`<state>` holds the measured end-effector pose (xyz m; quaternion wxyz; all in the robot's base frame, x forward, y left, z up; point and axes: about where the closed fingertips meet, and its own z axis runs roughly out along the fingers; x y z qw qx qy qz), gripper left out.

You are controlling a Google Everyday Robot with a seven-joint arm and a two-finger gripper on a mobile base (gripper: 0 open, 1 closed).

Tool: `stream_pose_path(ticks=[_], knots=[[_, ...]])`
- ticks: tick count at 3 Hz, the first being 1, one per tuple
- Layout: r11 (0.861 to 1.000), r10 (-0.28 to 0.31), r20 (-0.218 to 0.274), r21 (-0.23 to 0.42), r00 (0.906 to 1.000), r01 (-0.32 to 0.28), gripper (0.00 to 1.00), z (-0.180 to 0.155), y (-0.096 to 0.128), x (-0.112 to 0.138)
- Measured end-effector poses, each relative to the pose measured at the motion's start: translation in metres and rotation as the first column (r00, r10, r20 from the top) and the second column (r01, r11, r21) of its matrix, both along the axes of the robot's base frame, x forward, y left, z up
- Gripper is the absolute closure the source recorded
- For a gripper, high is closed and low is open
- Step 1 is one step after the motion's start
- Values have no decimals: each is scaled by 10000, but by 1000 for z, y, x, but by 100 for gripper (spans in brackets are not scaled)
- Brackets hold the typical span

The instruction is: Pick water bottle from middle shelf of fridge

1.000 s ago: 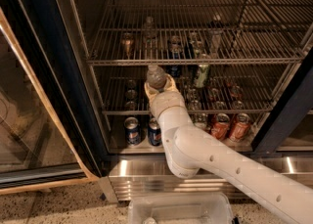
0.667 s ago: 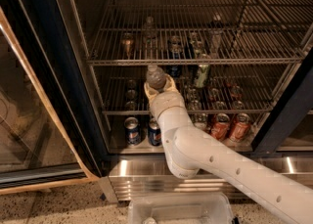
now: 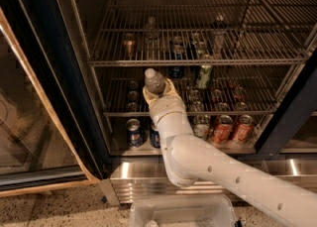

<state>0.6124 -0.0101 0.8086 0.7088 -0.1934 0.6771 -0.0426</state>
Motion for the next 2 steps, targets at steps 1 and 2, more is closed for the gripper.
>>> stream_pose_path(ticks=[1,2], knots=[[9997,-123,402,-186,9991,130,100,10,4,-3],[9984,-362,1185,-399,9923,412,100,29,9,-15]])
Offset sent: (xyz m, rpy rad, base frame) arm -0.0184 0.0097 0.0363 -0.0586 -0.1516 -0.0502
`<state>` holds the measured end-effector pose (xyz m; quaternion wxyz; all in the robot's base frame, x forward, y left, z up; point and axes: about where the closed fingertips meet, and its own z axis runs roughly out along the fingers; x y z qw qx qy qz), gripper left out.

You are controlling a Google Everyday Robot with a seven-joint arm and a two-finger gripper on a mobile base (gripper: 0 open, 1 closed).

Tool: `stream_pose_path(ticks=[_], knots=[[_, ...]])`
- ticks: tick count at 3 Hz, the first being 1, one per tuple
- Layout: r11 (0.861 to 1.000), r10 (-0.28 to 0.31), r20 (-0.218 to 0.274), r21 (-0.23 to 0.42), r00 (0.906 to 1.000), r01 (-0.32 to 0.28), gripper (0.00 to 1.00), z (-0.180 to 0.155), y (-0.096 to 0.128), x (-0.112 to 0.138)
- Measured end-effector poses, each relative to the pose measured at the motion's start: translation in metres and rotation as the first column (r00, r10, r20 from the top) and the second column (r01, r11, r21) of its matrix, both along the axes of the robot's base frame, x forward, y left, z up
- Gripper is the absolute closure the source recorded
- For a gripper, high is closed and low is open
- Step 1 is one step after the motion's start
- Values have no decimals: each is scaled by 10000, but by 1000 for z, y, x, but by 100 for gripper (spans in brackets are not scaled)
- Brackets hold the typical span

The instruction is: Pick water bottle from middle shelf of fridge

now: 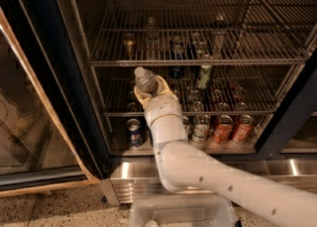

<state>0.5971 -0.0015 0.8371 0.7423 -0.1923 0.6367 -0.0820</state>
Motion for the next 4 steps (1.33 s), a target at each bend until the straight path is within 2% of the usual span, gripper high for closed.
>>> stream_pose_path(ticks=[2,4], knots=[[9999,108,100,61,9999,-108,100,-3,5,-18],[9945,477,450,912,9978,-516,100,3,-1,-61]])
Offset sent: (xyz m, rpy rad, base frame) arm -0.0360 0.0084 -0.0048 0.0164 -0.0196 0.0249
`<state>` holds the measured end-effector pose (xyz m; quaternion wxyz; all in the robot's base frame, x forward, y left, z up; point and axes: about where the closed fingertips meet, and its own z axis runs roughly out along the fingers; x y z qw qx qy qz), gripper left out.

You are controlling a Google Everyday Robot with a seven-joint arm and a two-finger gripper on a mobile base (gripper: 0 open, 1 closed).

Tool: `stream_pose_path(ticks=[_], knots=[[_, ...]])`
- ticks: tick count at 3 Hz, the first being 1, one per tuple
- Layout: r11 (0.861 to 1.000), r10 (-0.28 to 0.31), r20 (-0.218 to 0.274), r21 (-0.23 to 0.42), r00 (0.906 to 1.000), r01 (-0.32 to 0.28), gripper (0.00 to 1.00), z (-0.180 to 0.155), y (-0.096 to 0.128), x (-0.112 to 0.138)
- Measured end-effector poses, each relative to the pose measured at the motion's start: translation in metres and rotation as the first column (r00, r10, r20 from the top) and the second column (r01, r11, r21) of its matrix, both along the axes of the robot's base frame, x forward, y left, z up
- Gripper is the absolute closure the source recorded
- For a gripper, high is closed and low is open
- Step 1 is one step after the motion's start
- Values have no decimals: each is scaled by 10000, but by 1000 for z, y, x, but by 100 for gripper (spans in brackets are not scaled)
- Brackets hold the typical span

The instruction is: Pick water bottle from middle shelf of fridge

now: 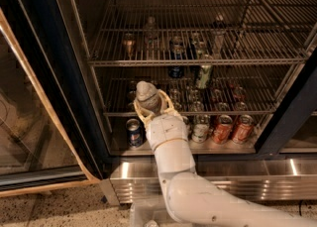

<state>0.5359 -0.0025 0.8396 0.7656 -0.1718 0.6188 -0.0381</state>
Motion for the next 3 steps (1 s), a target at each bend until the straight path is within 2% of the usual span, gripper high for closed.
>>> stream_pose_path(ticks=[1,2,3], knots=[[9843,452,142,1704,9989,-470,100,9,-27,-9],[9590,879,360,2671,9955,-944,100,13,-42,-21],[9360,1018,609,3321,9929,-1164,100,19,-59,-36]])
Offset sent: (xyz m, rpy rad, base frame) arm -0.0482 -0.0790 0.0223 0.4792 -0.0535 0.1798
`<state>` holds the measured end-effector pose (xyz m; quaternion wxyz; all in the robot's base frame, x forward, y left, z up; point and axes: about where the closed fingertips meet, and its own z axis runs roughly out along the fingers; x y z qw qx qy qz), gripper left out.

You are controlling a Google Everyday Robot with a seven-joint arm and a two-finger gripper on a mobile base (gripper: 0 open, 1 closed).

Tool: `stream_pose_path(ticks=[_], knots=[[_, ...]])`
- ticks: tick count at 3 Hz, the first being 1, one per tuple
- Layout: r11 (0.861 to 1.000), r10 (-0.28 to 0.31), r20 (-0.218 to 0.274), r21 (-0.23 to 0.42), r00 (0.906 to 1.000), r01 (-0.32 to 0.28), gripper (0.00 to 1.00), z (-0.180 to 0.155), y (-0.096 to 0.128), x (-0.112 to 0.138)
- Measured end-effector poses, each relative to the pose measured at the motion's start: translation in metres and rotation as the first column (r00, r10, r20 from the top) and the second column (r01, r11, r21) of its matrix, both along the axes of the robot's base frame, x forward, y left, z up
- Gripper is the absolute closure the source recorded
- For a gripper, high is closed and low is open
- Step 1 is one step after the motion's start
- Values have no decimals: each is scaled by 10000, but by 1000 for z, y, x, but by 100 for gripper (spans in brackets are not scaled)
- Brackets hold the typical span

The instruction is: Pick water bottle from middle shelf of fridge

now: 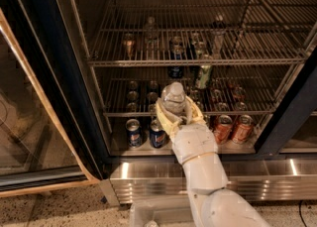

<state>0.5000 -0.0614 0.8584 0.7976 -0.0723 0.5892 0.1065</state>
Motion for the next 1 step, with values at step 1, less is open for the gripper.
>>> stream_pose_path(ticks=[1], knots=[[10000,-62,-9,35,10000,62,100,-1,-6,0]])
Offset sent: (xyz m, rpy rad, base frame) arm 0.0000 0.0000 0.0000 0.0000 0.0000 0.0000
